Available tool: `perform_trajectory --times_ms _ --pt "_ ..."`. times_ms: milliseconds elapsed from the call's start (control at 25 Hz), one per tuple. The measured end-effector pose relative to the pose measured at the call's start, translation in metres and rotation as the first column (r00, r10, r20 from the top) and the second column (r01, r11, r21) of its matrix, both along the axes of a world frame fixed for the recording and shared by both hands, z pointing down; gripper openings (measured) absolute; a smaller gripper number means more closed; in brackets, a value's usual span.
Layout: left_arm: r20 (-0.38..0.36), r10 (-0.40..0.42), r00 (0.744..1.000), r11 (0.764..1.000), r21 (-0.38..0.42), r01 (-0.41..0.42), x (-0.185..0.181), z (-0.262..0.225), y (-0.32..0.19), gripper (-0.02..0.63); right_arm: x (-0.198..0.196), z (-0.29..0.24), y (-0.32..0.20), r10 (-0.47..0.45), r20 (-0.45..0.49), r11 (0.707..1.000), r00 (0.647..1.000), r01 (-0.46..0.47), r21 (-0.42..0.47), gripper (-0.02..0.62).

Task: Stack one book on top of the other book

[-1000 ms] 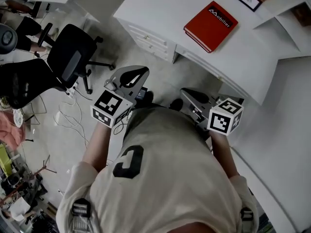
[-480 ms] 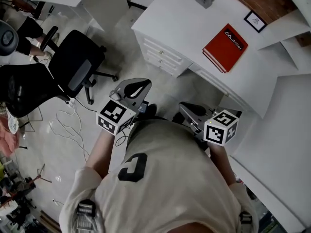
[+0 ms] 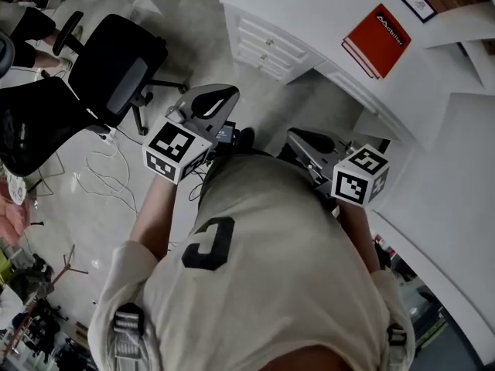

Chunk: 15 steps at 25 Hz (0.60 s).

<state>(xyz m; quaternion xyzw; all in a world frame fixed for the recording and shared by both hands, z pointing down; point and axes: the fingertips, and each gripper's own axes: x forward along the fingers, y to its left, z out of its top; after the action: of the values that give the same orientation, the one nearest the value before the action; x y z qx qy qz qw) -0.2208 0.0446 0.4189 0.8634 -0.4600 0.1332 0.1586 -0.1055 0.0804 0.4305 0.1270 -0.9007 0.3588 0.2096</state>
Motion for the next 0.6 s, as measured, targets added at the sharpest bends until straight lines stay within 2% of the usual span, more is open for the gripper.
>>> perform_trajectory --times_ms 240,600 --pt "-0.024 0.051 0.998 0.998 -0.019 -0.052 -0.008 0.012 0.01 0.008 -0.011 0.005 0.021 0.015 -0.055 1.0 0.998 -0.015 0.01 0.006" --pt "-0.02 0.106 0.994 0.994 0.018 -0.105 0.017 0.0 0.027 0.008 -0.002 0.0 0.037 0.032 -0.041 0.998 0.999 -0.03 0.049 0.006"
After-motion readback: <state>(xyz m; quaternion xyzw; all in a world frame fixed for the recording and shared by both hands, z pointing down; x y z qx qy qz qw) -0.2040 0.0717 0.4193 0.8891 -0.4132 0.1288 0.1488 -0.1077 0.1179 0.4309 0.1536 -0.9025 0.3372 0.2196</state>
